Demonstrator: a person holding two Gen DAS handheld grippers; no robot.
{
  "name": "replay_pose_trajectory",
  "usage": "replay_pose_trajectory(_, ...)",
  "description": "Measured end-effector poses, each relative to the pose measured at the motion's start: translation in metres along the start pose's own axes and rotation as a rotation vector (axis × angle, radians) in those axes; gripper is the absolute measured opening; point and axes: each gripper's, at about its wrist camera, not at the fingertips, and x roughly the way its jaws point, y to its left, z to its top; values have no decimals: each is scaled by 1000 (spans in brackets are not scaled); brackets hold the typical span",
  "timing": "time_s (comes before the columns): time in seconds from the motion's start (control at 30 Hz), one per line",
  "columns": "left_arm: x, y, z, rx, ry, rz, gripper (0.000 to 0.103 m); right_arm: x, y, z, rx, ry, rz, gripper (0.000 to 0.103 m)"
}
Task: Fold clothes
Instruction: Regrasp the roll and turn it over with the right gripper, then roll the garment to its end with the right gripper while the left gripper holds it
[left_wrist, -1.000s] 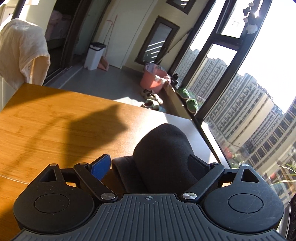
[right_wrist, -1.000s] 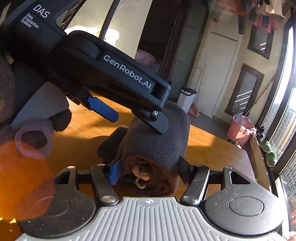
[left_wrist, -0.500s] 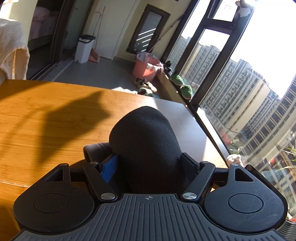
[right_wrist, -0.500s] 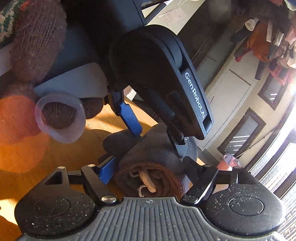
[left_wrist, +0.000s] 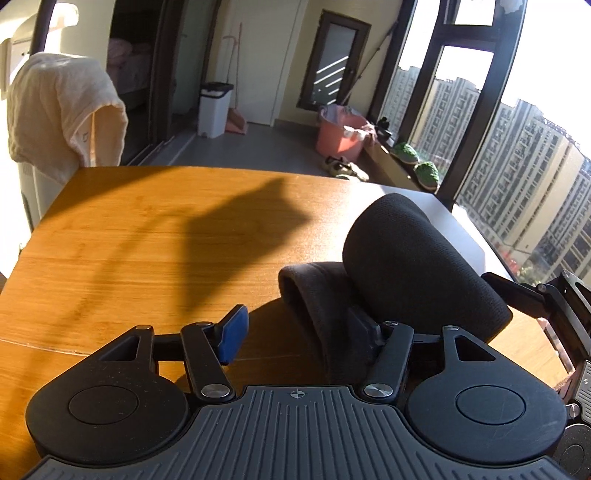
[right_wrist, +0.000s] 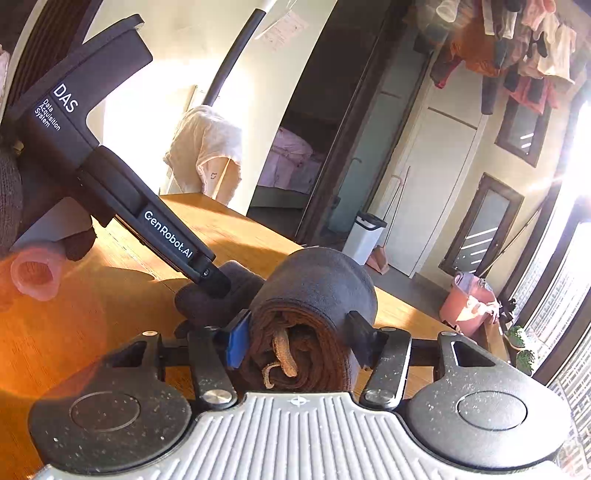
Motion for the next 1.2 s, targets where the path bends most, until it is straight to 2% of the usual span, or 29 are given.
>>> replay_pose_trajectory(0.07, -1, 2, -1, 5, 0, -7, 59, -2, 2, 3, -8, -17, -9, 40)
replay_pose_trajectory(0.1, 0, 2, -2, 7, 2, -17, 51, -3, 3, 6, -15, -29, -9, 39)
replay_pose_trajectory(0.2, 2, 4, -4, 7, 17, -55, 44, -3, 4, 21, -76, -58, 25, 37)
replay_pose_trajectory(0.33, 8, 9, -5, -11, 36, -104, 44, 2, 26, 29, -261, -78, 31, 36)
replay_pose_trajectory(0.37, 8, 10, -5, -14, 39, -119, 39, 4, 31, 30, -308, -78, 27, 36)
replay_pose_trajectory(0.4, 8, 11, -5, -12, 45, -129, 30, 7, 34, 29, -327, -69, 37, 36)
replay_pose_trajectory(0.43, 5, 12, -5, -7, 44, -125, 30, 9, 39, 28, -357, -63, 37, 36)
replay_pose_trajectory(0.5, -5, 19, -3, -20, 16, -91, 38, 9, 53, 22, -452, -80, 14, 36)
replay_pose_trajectory(0.57, -21, 31, 4, -58, -31, -71, 40, 9, 69, 15, -562, -92, -7, 36)
replay_pose_trajectory(0.63, -35, 38, 13, -91, -66, -90, 46, 9, 86, 8, -666, -109, -24, 37)
replay_pose_trajectory(0.7, -39, 30, 19, -73, -68, -107, 69, 2, 96, 1, -729, -127, -34, 37)
replay_pose_trajectory(0.77, -40, 19, 24, -42, -64, -121, 85, 1, 100, 2, -728, -127, -18, 41)
replay_pose_trajectory(0.83, -31, 8, 22, 1, -46, -98, 85, -1, 89, 13, -609, -102, 46, 46)
replay_pose_trajectory(0.9, -24, 6, 18, 11, -38, -92, 85, -8, 58, 28, -368, -50, 193, 57)
replay_pose_trajectory(0.93, -22, 10, 16, 0, -36, -100, 85, -12, 35, 33, -206, -29, 274, 68)
replay_pose_trajectory(0.97, -20, 13, 14, -10, -36, -99, 85, -13, 18, 35, -91, -16, 317, 75)
replay_pose_trajectory(1.0, -20, 17, 12, -21, -36, -92, 86, -11, -2, 36, 54, 2, 357, 77)
replay_pose_trajectory(1.03, -20, 21, 11, -29, -41, -80, 86, -5, -26, 33, 233, 24, 392, 79)
replay_pose_trajectory(1.1, -22, 30, 9, -49, -54, -56, 86, 10, -53, 24, 472, 48, 423, 84)
replay_pose_trajectory(1.17, -21, 41, 9, -96, -53, -66, 86, 31, -63, 10, 608, 77, 444, 87)
replay_pose_trajectory(1.2, -19, 48, 10, -122, -48, -79, 86, 41, -61, 8, 632, 97, 449, 87)
